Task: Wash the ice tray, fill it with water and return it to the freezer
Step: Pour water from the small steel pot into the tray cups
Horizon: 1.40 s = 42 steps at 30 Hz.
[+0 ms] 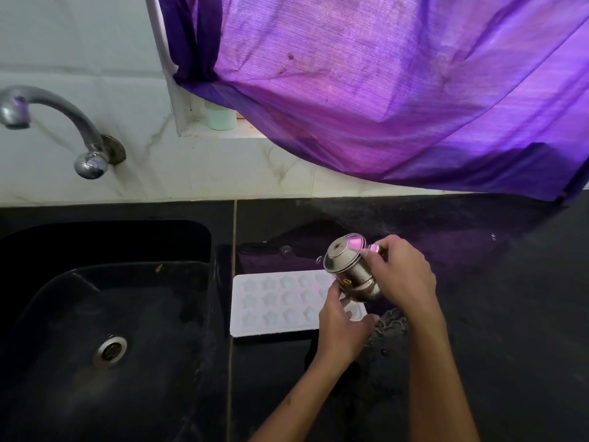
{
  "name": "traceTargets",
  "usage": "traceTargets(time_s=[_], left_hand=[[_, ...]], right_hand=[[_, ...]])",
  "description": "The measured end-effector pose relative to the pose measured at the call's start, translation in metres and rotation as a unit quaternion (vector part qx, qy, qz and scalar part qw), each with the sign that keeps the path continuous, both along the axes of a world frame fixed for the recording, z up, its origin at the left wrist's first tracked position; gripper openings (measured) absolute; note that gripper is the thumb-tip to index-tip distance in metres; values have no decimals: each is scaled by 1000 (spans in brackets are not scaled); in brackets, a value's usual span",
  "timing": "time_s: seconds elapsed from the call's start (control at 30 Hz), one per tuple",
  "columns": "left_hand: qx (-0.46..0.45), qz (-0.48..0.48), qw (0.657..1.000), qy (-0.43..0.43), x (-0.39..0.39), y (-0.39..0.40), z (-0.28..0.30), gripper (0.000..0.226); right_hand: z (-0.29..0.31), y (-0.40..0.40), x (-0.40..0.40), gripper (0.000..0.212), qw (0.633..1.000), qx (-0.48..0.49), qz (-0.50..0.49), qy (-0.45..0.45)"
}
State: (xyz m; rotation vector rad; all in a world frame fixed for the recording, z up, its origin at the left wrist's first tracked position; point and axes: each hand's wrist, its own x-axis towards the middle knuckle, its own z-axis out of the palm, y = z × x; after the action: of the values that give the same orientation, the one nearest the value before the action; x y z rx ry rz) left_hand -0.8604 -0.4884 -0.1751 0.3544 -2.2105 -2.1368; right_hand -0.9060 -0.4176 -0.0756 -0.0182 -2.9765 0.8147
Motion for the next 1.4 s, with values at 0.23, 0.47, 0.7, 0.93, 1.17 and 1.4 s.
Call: traceTargets(time_s=[0.23, 0.47, 0.7, 0.93, 1.17, 1.4], left_hand=[[7, -3, 1000, -23, 0, -4, -2, 63], [3, -5, 1000, -29, 0, -4, -1, 62], [3, -3, 1000, -29, 2, -3, 0, 63], [2, 13, 1000, -20, 4, -5, 1, 64], [-10, 42, 999, -2, 5, -15, 2, 77], [-18, 57, 998, -4, 6, -24, -1, 73]], right_hand=[[-1, -10, 0, 21, 999, 36, 2, -5], [-1, -12, -1, 20, 999, 46, 0, -6], [-2, -10, 0, 21, 999, 39, -2, -9], [3, -6, 4, 20, 1000, 7, 0, -16], [7, -4, 6, 14, 998, -65, 16, -7], [6, -20, 7, 11, 999, -34, 36, 4]])
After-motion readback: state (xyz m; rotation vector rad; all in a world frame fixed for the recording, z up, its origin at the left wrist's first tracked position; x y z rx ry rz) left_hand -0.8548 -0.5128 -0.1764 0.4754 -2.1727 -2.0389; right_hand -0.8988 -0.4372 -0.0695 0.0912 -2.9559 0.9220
